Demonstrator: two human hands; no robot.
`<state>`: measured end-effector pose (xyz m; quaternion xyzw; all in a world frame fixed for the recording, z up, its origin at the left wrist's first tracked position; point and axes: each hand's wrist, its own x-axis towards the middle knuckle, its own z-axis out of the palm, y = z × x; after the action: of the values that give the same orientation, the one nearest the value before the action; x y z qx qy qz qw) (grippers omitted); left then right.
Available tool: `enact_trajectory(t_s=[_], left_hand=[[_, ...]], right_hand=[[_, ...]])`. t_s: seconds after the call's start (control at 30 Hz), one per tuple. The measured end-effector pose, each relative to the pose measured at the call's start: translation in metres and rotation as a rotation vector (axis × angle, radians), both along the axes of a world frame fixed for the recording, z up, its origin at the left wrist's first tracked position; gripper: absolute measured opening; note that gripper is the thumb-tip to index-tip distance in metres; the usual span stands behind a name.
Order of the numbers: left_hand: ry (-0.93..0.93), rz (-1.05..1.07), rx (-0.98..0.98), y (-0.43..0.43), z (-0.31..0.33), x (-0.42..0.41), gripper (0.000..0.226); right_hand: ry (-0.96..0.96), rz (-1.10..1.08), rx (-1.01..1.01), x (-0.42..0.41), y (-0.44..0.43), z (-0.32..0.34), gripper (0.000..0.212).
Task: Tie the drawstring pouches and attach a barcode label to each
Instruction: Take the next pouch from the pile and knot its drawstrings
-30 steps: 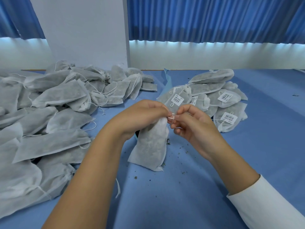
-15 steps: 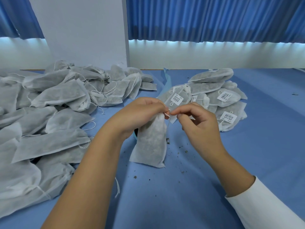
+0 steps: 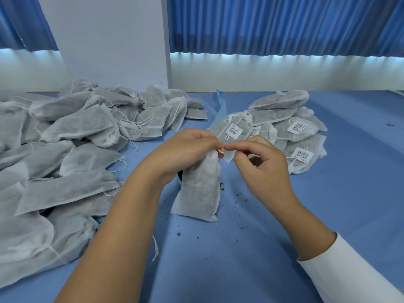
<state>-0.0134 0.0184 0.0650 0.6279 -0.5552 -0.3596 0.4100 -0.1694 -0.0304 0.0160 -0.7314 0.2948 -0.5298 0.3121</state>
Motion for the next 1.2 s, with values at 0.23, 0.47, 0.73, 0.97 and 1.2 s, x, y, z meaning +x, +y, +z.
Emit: enact_trajectory(t_s=[0.23, 0.47, 0.73, 0.97, 1.2], left_hand=[[0.029, -0.003, 0.023, -0.001, 0.0, 0.001, 0.025], [-0.042, 0.007, -0.01, -0.001, -0.001, 0.002, 0.02], [-0.146, 0.044, -0.057, -0.007, -0.007, -0.001, 0.022], [-0.263, 0.01, -0.082, -0.006, -0.009, -0.004, 0.022], [-0.236, 0.013, -0.038, -0.006, -0.007, -0.001, 0.023]], right_hand=[[-0.053, 0.073, 0.177, -0.001, -0.002, 0.003, 0.015], [-0.255, 0.284, 0.583, -0.004, -0.005, 0.008, 0.02], [-0.155, 0.187, 0.278, -0.004, -0.007, 0.003, 0.023], [0.226, -0.033, -0.122, -0.003, -0.01, -0.002, 0.018], [0.119, 0.269, 0.391, -0.004, -0.011, 0.004, 0.019]])
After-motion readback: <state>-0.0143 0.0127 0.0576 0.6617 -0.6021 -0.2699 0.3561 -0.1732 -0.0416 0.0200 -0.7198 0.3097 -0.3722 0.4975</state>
